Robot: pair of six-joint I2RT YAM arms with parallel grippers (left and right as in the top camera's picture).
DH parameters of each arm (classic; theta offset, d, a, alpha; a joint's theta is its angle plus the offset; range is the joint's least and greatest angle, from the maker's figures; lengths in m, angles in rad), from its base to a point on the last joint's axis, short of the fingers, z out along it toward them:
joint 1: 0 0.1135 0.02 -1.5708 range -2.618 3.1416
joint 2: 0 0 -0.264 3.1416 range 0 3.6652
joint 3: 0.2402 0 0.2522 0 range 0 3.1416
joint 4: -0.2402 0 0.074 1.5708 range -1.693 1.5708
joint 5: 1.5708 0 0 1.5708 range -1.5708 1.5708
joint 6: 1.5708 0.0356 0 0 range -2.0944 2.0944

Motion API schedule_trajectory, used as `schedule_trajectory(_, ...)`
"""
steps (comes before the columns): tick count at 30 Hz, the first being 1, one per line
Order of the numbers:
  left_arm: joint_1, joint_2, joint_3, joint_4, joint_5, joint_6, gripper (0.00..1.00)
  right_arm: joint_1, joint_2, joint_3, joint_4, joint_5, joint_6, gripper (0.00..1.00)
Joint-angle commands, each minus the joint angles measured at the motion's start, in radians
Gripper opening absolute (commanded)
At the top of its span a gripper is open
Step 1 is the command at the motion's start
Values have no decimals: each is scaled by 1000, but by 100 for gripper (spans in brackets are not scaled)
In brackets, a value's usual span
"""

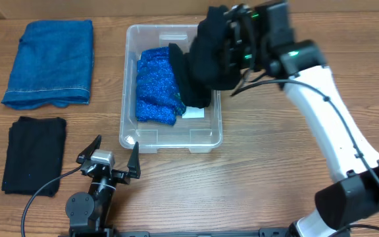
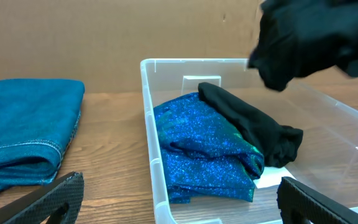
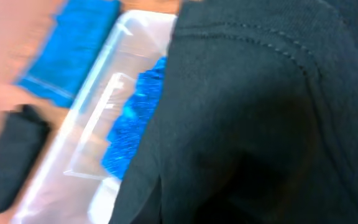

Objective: Pack container
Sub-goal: 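Carry the black cloth left and lower it into the container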

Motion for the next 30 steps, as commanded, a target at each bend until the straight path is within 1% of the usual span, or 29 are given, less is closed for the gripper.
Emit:
schedule_trajectory(1, 5, -10, -3, 1, 2, 19, 100, 64, 51, 13, 18, 331, 29, 4)
schedule_trajectory(3, 5, -10, -3, 2, 2, 19, 100, 82, 73, 13, 22, 367, 29, 4)
schedule_trajectory(10, 5, -10, -3, 2, 2, 19, 100, 107, 156, 13, 38, 351, 29, 4)
schedule_trajectory(15, 5, -10, -3, 2, 2, 19, 100, 132, 213, 13, 81, 248, 32, 4)
schedule_trajectory(20, 5, -10, -3, 2, 2, 19, 100, 178, 248, 13, 116, 238, 74, 5)
schedule_trajectory(21, 5, -10, -3, 2, 2, 19, 100, 184, 253, 13, 117, 238, 79, 7)
schedule_trajectory(25, 5, -10, -3, 2, 2, 19, 100, 201, 282, 13, 127, 222, 105, 21)
schedule_trajectory(27, 5, -10, -3, 2, 2, 19, 100, 201, 297, 13, 134, 211, 105, 35)
schedule_trajectory(30, 5, -10, -3, 2, 2, 19, 100, 201, 306, 13, 140, 217, 104, 52)
